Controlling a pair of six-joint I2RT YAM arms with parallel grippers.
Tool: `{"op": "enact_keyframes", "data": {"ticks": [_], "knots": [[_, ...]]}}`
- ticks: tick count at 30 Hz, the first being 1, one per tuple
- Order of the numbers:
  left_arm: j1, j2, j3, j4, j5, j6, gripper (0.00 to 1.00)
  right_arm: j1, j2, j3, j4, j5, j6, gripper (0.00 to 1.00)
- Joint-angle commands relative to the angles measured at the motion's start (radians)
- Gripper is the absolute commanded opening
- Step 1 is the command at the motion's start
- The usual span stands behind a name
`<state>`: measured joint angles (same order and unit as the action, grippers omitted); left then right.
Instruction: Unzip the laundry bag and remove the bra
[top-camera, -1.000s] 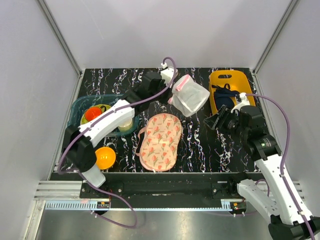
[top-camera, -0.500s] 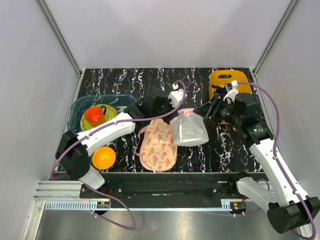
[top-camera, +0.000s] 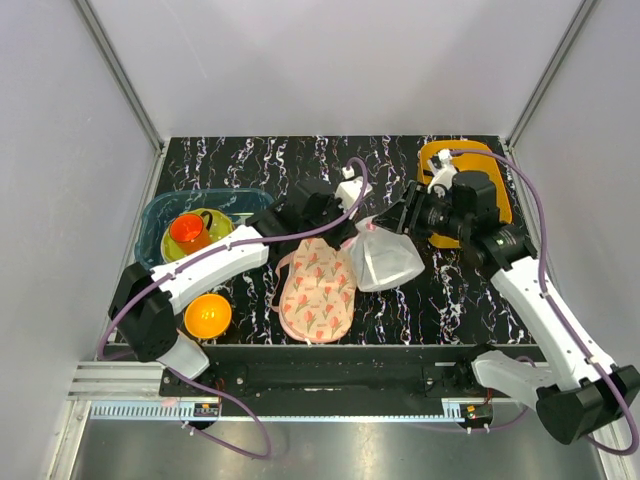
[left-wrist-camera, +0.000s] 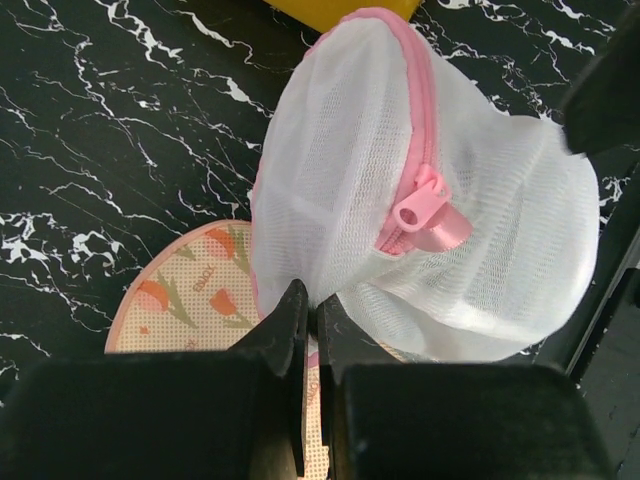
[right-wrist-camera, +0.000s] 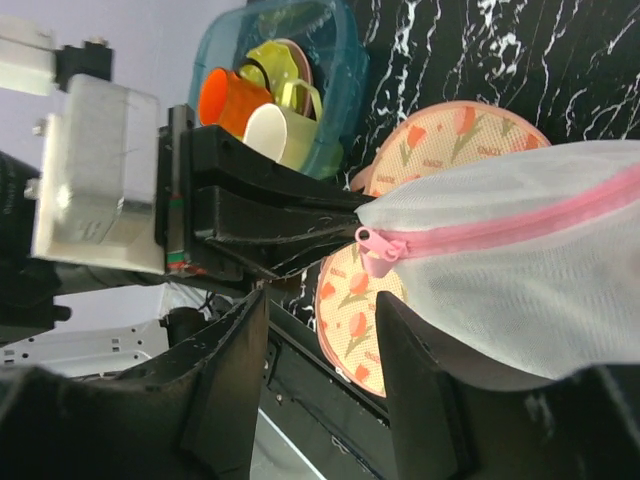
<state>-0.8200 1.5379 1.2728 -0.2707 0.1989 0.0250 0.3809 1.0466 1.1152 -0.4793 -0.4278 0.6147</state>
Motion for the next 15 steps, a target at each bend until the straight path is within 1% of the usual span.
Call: {"op": "enact_keyframes", "data": {"ticks": [1, 5, 6, 9, 11, 12, 13, 15], "knots": [[-0.008, -0.024, 0.057, 0.027, 0.036, -0.022, 0.0, 0.051, 0.053, 0.067, -0.059, 0.049, -0.059, 0.57], [-0.014, -0.019, 0.072, 0.01, 0.022, -0.022, 0.0, 0.078, 0.067, 0.069, -0.062, 0.093, -0.052, 0.56], [-0.015, -0.022, 0.074, 0.01, 0.016, -0.052, 0.0, 0.078, 0.07, 0.069, -0.064, 0.095, -0.047, 0.54], [-0.014, -0.024, 0.079, 0.01, 0.014, -0.072, 0.0, 0.079, 0.063, 0.054, -0.045, 0.113, -0.024, 0.49], [-0.013, -0.024, 0.08, 0.008, 0.016, -0.08, 0.0, 0.081, 0.062, 0.051, -0.051, 0.156, -0.024, 0.48], [-0.014, -0.024, 0.08, 0.007, 0.008, -0.083, 0.0, 0.096, 0.07, 0.069, -0.1, 0.194, -0.03, 0.48], [-0.015, -0.024, 0.08, 0.005, -0.001, -0.082, 0.0, 0.113, 0.078, 0.089, -0.135, 0.31, -0.042, 0.5], [-0.016, -0.019, 0.092, -0.016, -0.027, -0.071, 0.0, 0.137, 0.102, 0.132, -0.203, 0.389, -0.079, 0.54]]}}
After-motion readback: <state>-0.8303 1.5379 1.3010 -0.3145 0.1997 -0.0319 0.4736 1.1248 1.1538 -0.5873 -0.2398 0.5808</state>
